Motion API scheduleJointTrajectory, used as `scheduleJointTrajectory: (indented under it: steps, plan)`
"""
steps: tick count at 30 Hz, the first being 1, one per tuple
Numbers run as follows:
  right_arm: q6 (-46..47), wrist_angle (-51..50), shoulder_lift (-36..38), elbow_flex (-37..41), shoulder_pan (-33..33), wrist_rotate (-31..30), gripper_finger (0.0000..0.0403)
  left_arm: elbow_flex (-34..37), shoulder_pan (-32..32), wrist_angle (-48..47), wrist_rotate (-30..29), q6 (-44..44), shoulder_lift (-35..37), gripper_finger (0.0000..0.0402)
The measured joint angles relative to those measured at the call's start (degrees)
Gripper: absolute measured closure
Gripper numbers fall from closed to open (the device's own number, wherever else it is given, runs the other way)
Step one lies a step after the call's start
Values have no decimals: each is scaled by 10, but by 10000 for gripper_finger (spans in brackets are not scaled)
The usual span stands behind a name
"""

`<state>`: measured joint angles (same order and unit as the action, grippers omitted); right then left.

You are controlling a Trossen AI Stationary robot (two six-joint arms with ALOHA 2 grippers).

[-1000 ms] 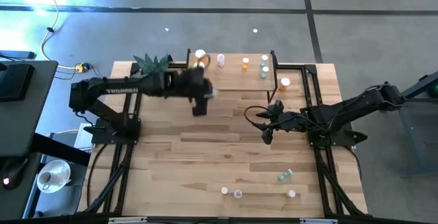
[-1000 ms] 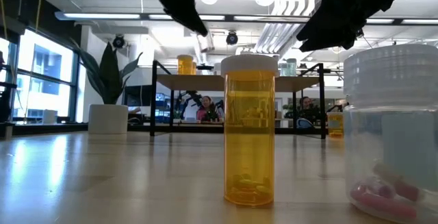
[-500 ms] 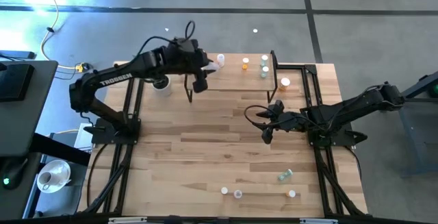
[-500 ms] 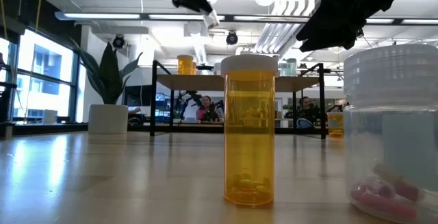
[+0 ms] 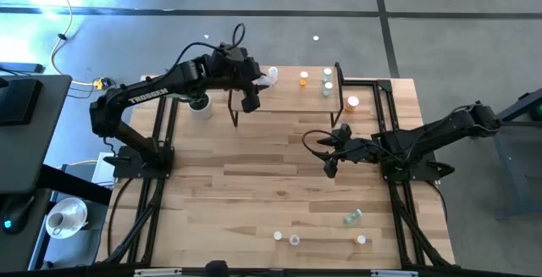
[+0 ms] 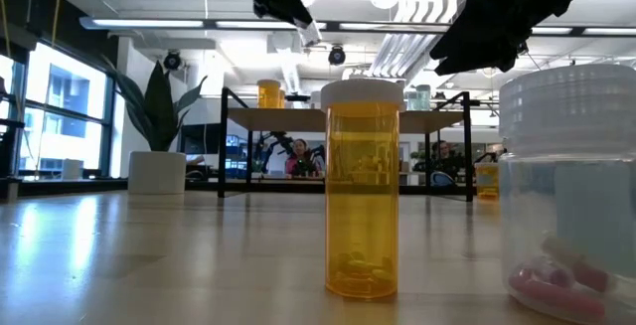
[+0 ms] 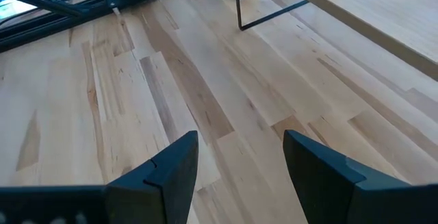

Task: Pick and place medicine bottles onto shelf by color
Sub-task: Put the left transparent pill bottle aligned with the other transparent pill bottle on the shelf

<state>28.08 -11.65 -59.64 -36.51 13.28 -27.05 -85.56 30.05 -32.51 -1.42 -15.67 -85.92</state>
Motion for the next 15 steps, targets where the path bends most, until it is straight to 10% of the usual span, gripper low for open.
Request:
scheduleJointTrajectory:
  steps: [15]
  plan:
    - [2, -23, 0, 0, 0, -1, 197, 0, 43, 2, 34, 22, -101, 259]
